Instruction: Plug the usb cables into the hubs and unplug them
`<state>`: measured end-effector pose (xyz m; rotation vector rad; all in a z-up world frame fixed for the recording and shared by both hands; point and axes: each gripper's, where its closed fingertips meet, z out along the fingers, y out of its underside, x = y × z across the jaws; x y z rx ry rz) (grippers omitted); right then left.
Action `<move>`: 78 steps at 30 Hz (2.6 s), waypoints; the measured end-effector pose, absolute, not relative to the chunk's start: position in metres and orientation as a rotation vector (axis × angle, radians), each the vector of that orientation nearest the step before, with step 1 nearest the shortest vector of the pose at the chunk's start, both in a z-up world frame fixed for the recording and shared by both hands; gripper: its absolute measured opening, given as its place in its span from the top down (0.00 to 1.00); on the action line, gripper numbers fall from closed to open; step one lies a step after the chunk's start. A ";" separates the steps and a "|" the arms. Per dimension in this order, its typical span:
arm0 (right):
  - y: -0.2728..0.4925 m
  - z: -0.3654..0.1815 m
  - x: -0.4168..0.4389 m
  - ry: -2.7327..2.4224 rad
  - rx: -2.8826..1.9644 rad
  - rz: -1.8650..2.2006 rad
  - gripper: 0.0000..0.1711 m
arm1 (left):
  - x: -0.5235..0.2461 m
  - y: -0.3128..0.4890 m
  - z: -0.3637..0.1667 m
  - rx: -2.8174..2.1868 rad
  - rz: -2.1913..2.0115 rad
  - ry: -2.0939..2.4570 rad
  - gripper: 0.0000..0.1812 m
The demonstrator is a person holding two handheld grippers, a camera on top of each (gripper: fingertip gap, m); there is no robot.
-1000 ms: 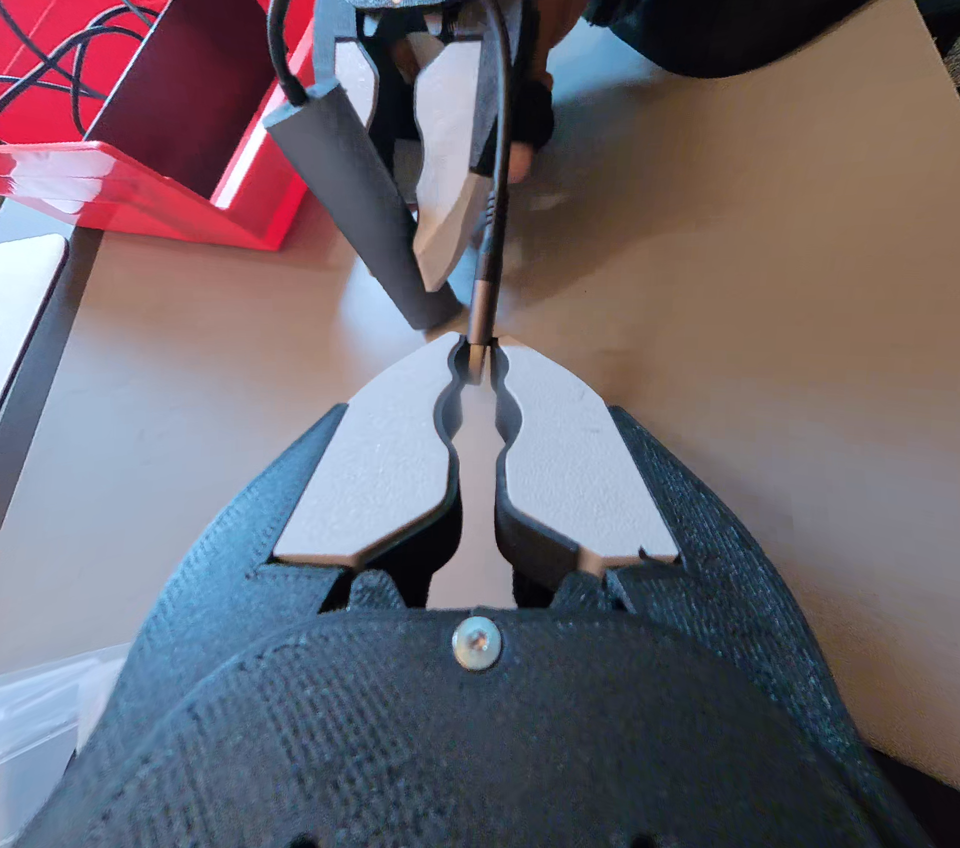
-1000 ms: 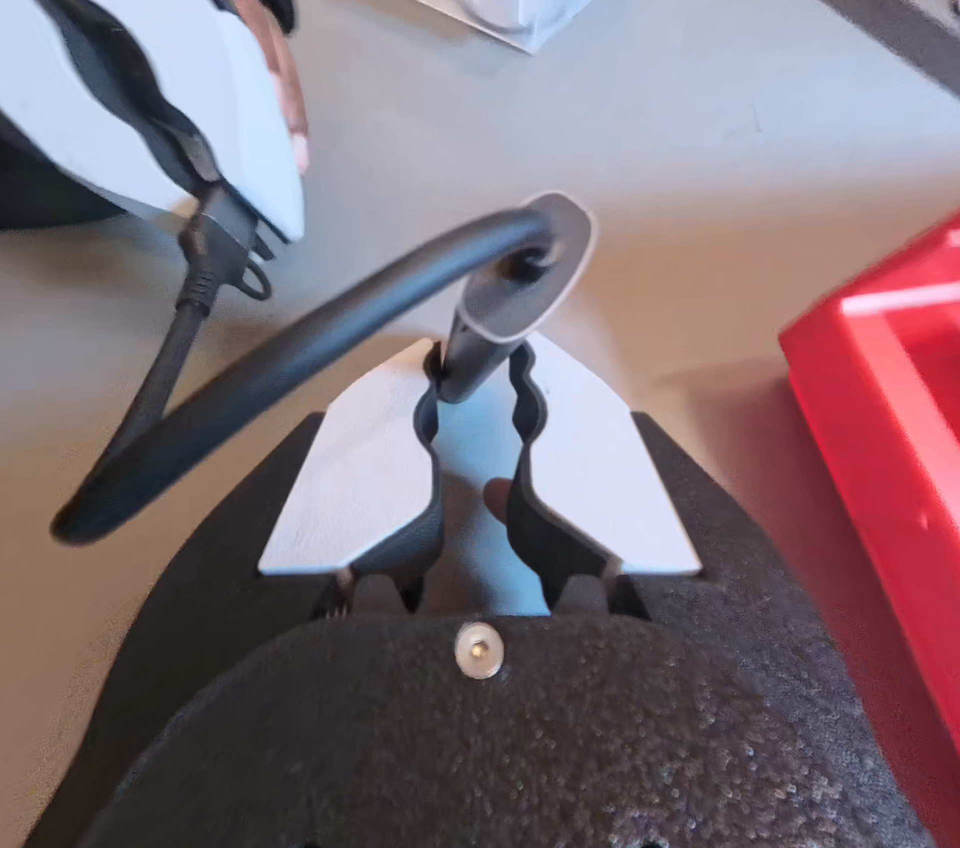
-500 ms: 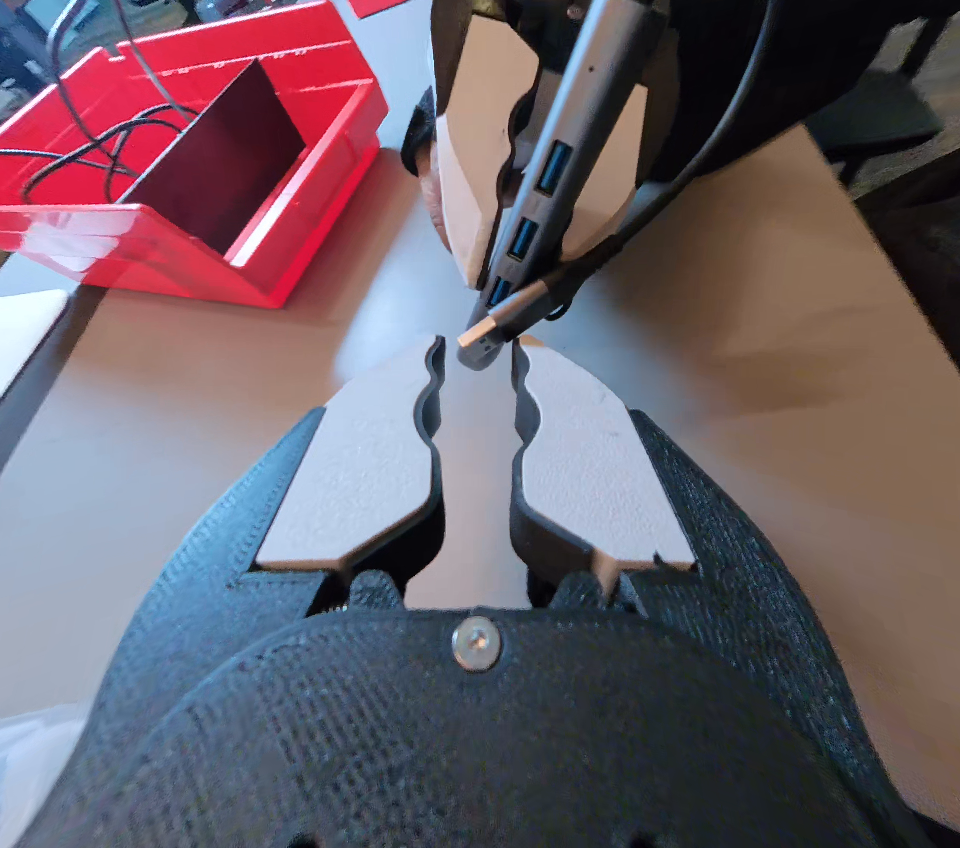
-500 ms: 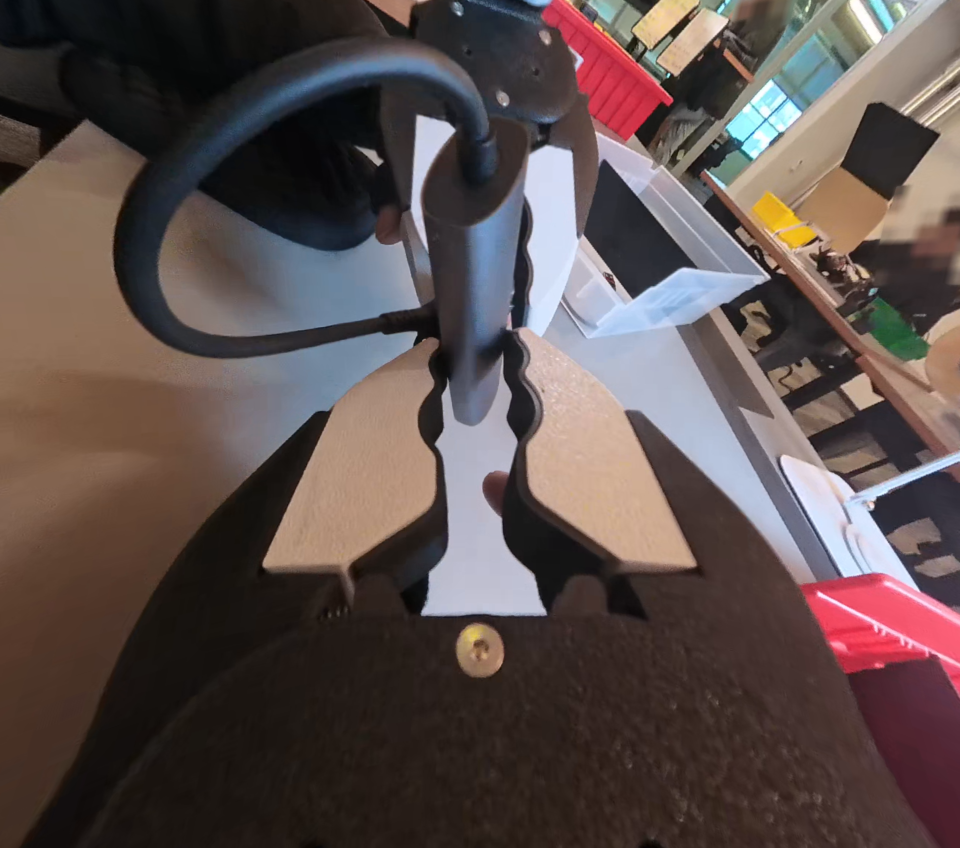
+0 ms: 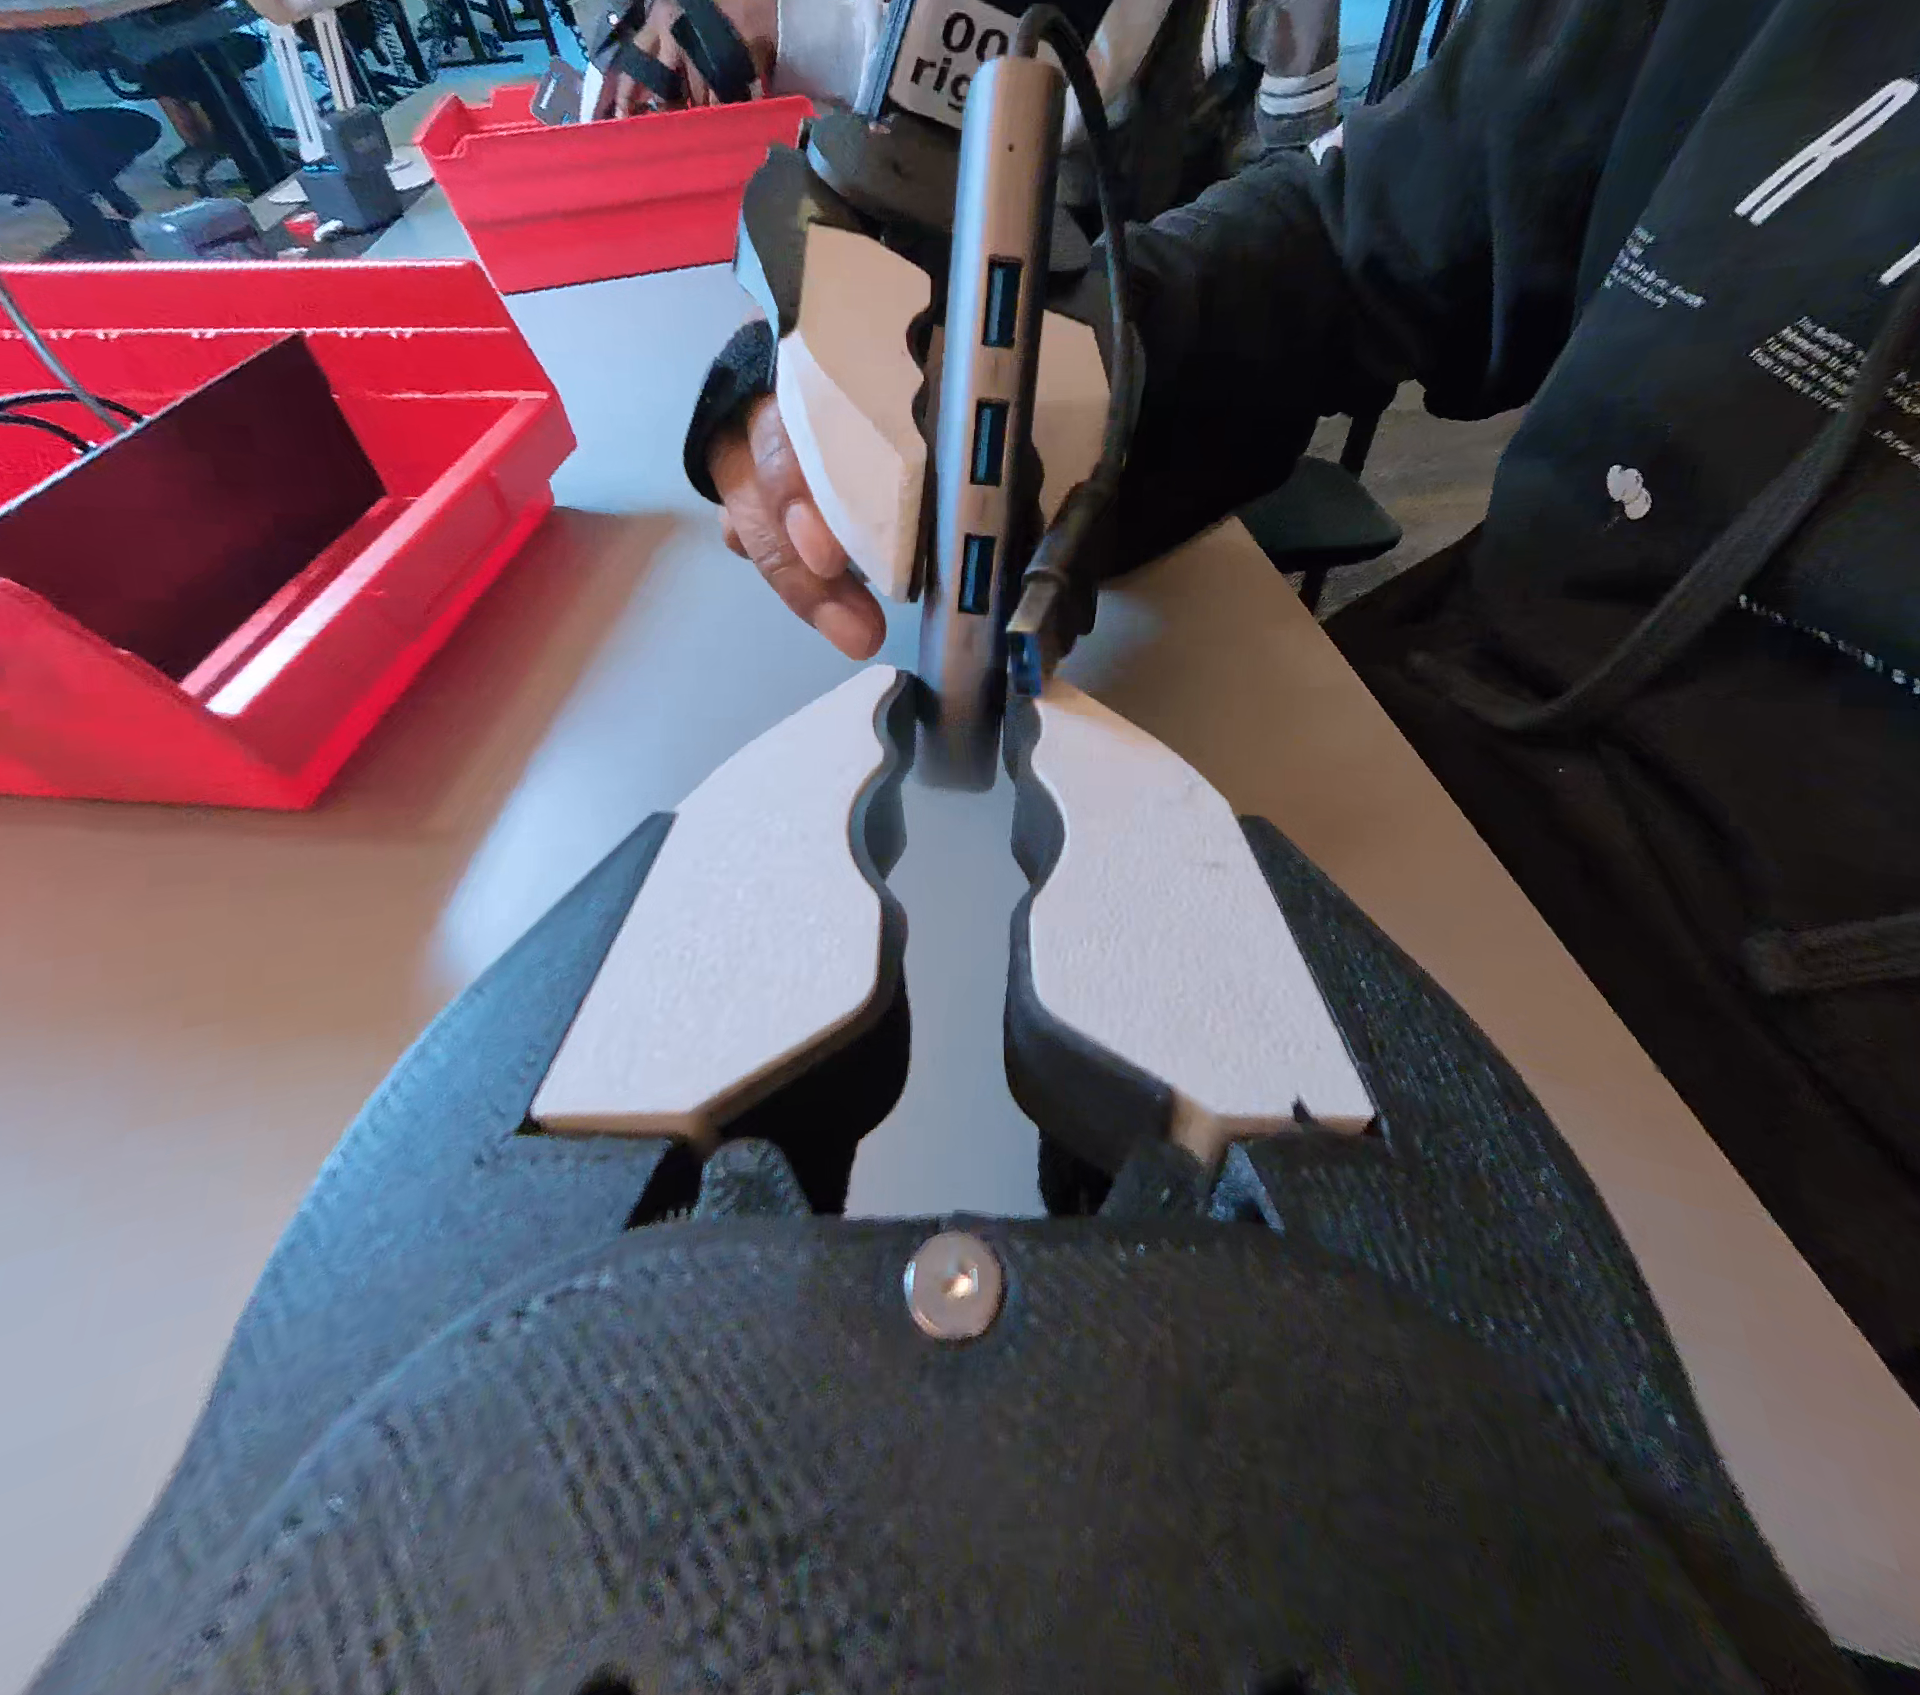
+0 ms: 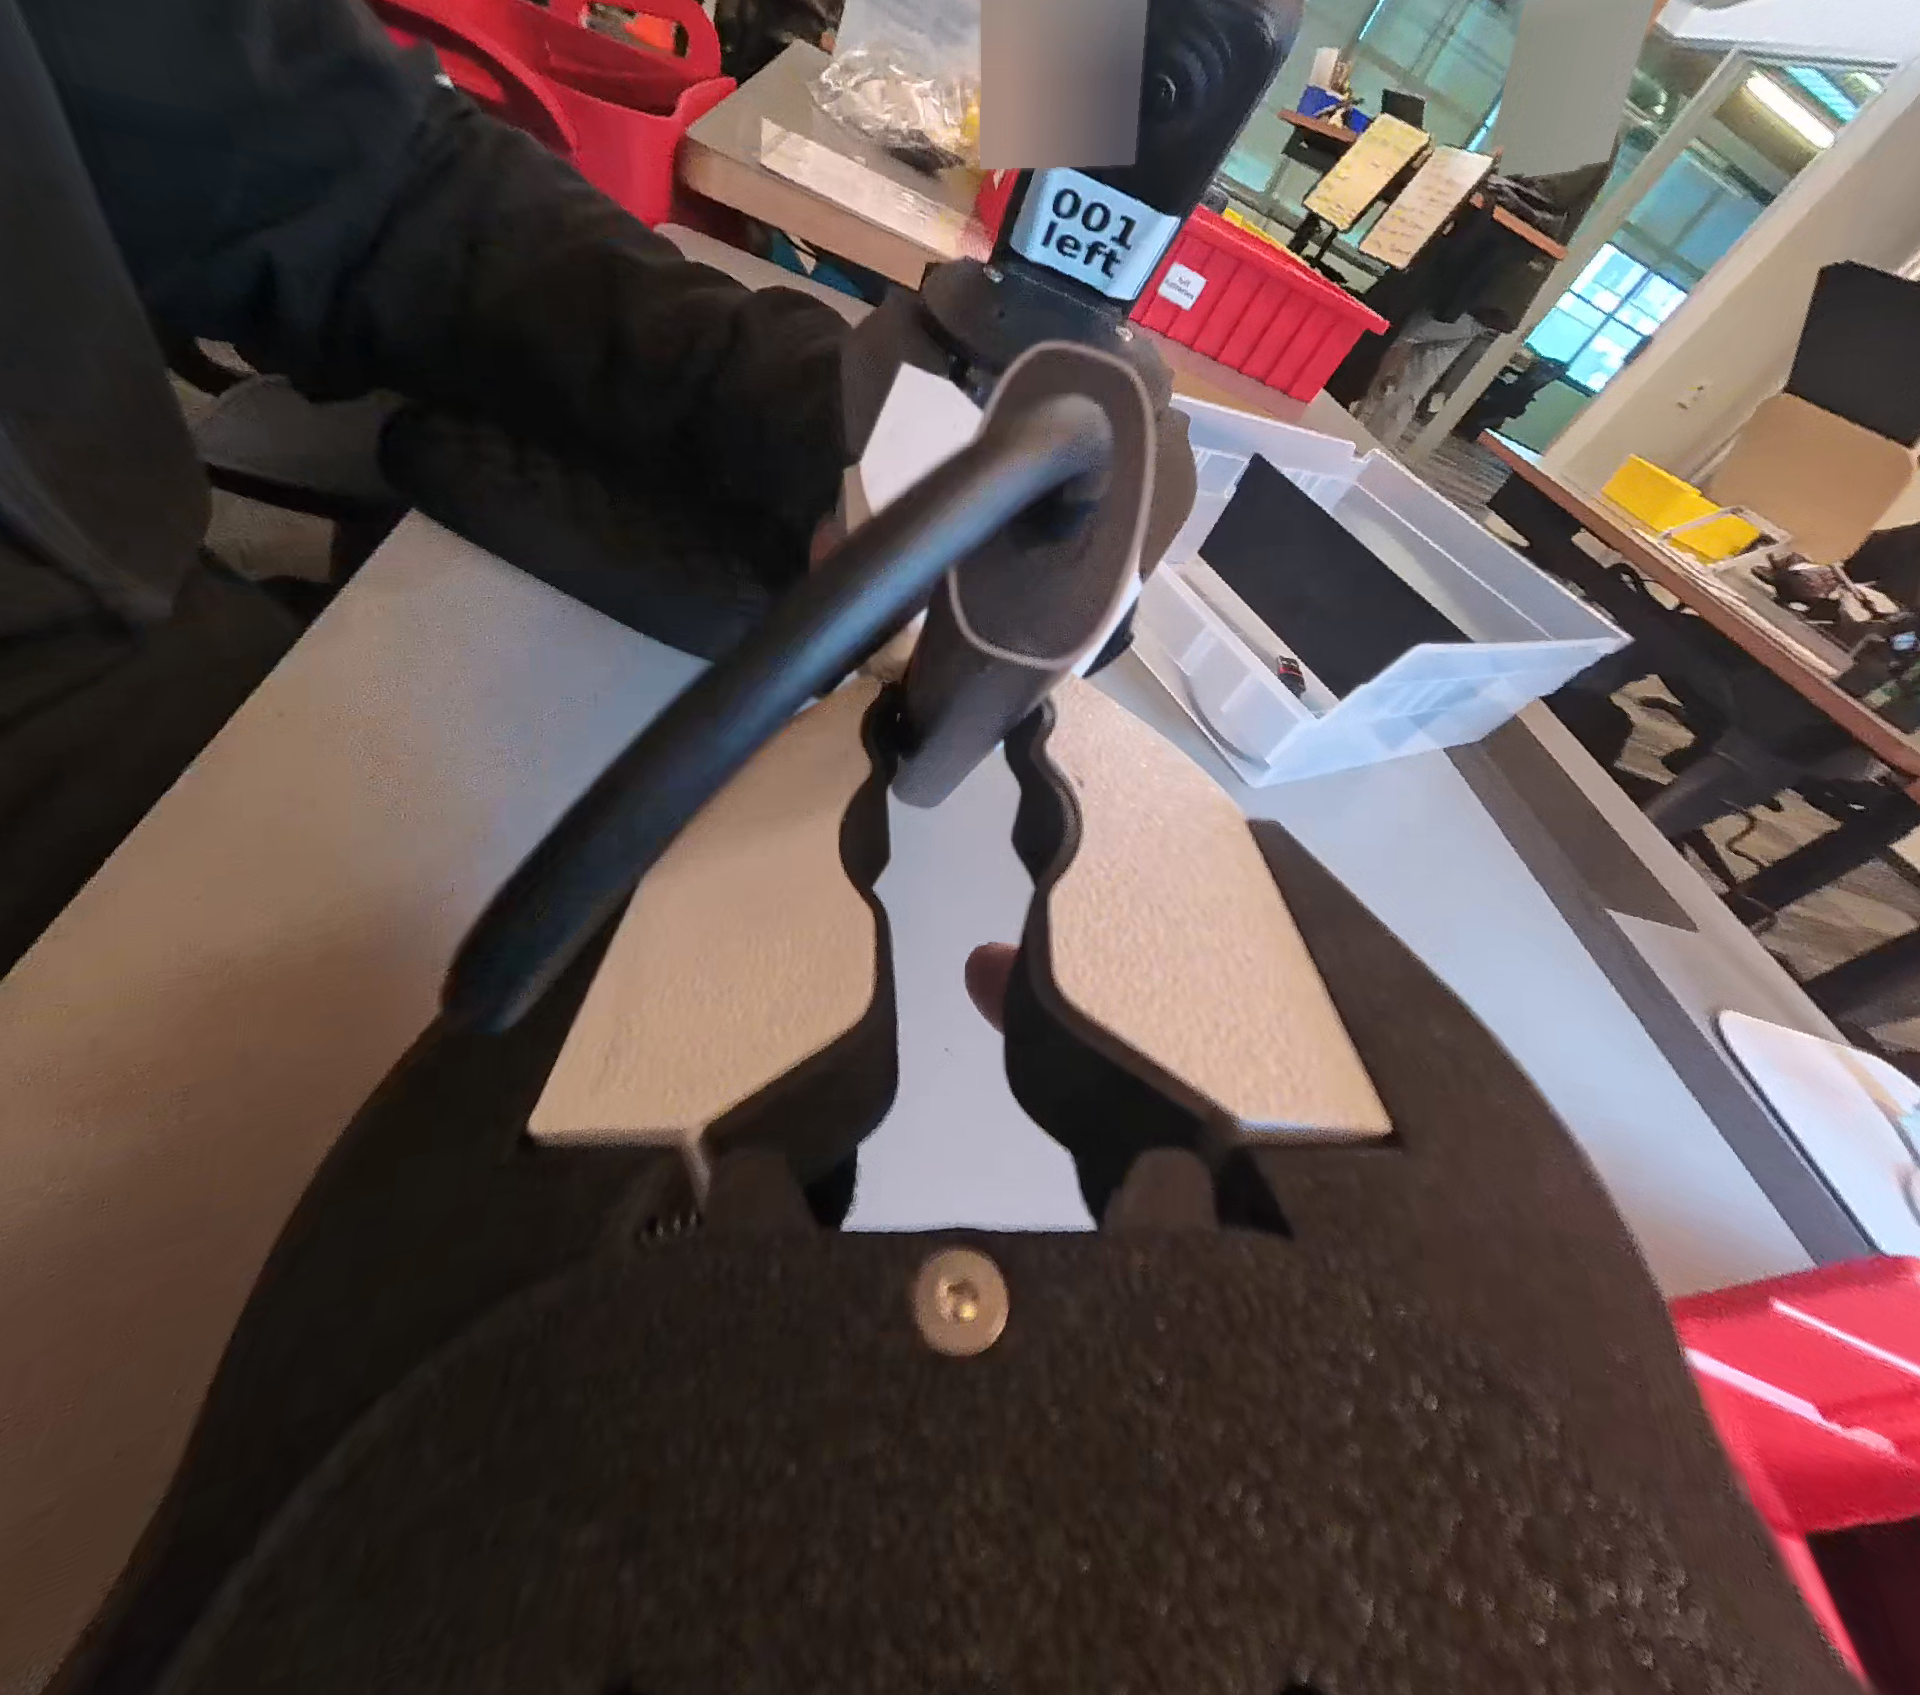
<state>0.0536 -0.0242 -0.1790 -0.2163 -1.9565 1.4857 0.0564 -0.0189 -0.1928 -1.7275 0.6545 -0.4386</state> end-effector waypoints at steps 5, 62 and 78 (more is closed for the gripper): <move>-0.010 -0.187 0.044 -1.991 -0.312 1.361 0.85 | 0.050 -0.018 -0.186 -1.702 -0.390 0.630 0.91; -0.017 -0.185 0.051 -2.006 -0.297 1.522 0.95 | 0.039 -0.015 -0.196 -1.757 -0.189 0.651 0.90; -0.015 -0.181 0.047 -1.981 -0.332 1.464 0.95 | 0.039 -0.002 -0.200 -1.823 -0.027 0.635 0.88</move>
